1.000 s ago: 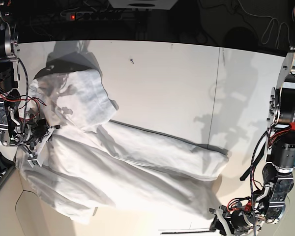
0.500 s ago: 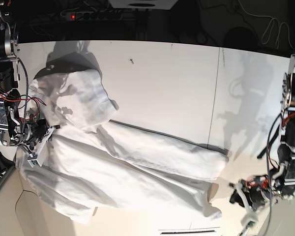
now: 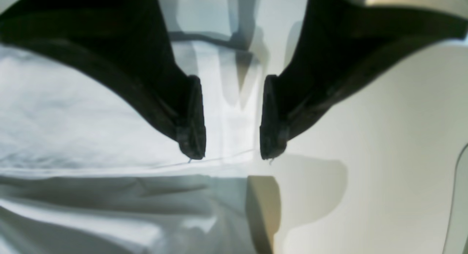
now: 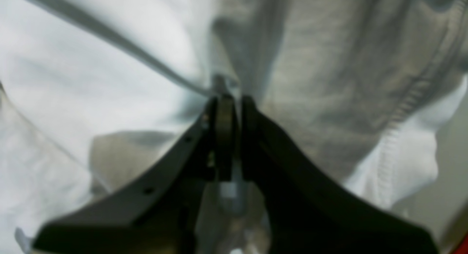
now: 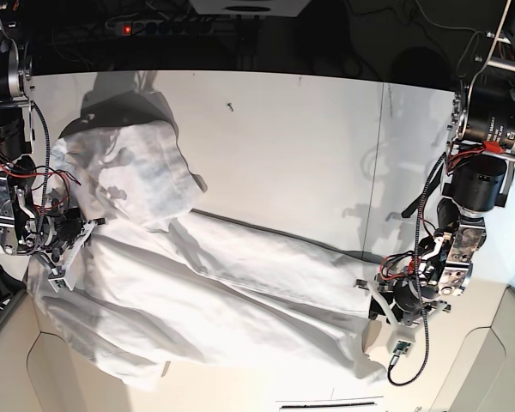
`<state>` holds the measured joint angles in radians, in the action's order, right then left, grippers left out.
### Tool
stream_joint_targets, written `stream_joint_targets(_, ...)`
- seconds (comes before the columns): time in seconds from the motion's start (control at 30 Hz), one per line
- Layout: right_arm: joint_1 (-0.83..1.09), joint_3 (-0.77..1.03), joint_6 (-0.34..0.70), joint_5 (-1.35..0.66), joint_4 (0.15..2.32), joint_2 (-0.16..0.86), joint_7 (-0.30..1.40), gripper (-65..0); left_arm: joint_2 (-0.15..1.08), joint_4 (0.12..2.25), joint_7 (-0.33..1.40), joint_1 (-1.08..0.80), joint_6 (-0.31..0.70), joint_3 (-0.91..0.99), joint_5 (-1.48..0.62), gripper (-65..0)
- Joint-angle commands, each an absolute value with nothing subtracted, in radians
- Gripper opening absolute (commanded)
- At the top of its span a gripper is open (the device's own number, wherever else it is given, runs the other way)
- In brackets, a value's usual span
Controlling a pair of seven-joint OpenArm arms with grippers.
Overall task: Layout the t-shirt on the table in an organized manner, then fold the t-shirt properly
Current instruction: 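Drag the shirt edge with the left gripper away from the right gripper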
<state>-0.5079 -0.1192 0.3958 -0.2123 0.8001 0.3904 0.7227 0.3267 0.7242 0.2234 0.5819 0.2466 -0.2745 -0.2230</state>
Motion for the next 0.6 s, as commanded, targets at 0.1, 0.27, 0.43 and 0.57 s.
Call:
stream_joint_targets(0.1, -0.522, -0.119, 0.389, -0.198, 0.802, 0.402, 0.741, -61.4, 0.299, 0.737, 0.195, 0.614, 0.242, -0.269, -0.166, -37.3)
stream_joint_targets(0.27, -0.522, -0.119, 0.389, -0.198, 0.802, 0.402, 0.741, -61.4, 0.294, 0.736, 0.156, 0.562, 0.242, -0.269, -0.149, -37.3)
stream_joint_targets(0.43, -0.523, -0.119, 0.389, -0.199, 0.802, 0.402, 0.741, -61.4, 0.294, 0.736, 0.154, 0.491, 0.239, -0.269, -0.091, -37.3)
stream_joint_targets(0.57, -0.523, -0.119, 0.389, -0.199, 0.802, 0.402, 0.737, -61.4, 0.294, 0.736, 0.182, 0.446, 0.212, -0.269, -0.088, -37.3)
